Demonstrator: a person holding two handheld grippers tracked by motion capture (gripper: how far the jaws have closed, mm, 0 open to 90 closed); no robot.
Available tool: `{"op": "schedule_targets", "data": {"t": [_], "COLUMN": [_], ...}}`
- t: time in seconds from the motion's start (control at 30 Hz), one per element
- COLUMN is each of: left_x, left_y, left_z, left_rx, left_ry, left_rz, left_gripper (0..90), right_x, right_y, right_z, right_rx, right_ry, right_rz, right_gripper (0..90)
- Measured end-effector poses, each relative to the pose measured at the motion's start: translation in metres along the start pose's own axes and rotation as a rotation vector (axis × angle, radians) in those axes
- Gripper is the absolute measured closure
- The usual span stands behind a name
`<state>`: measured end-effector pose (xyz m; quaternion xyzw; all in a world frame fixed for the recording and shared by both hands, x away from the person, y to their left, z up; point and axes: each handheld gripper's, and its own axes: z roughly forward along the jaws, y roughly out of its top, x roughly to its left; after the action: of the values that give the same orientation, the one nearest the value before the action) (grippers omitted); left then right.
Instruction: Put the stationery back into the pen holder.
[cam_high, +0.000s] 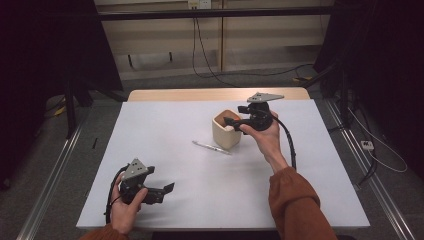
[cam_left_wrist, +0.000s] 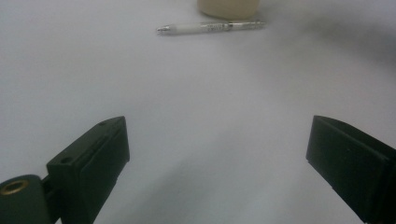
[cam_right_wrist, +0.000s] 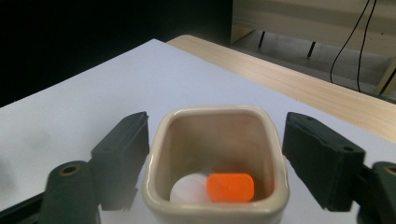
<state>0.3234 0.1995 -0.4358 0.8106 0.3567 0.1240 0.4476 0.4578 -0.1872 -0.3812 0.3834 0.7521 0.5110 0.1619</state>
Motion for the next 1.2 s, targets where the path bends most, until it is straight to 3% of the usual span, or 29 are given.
{"op": "schedule_targets", "data": {"t": [0.63, 1.2], "left_x": [0.0, 0.0], "left_y": [0.0, 0.0], "left_z": [0.0, -0.001], "left_rx": [0.003, -0.007], "left_ry": [0.005, 0.004], "left_rz": [0.0, -0.006], "left_gripper": [6.0, 5.9], "right_x": [0.002, 0.011], "right_y": [-0.025, -0.058], "right_z": [-0.031, -0.052], "right_rx": [0.045, 0.07], "right_ry": [0.007, -0.012], "right_rz": [0.022, 0.051], "right_gripper": [14.3, 8.6]}}
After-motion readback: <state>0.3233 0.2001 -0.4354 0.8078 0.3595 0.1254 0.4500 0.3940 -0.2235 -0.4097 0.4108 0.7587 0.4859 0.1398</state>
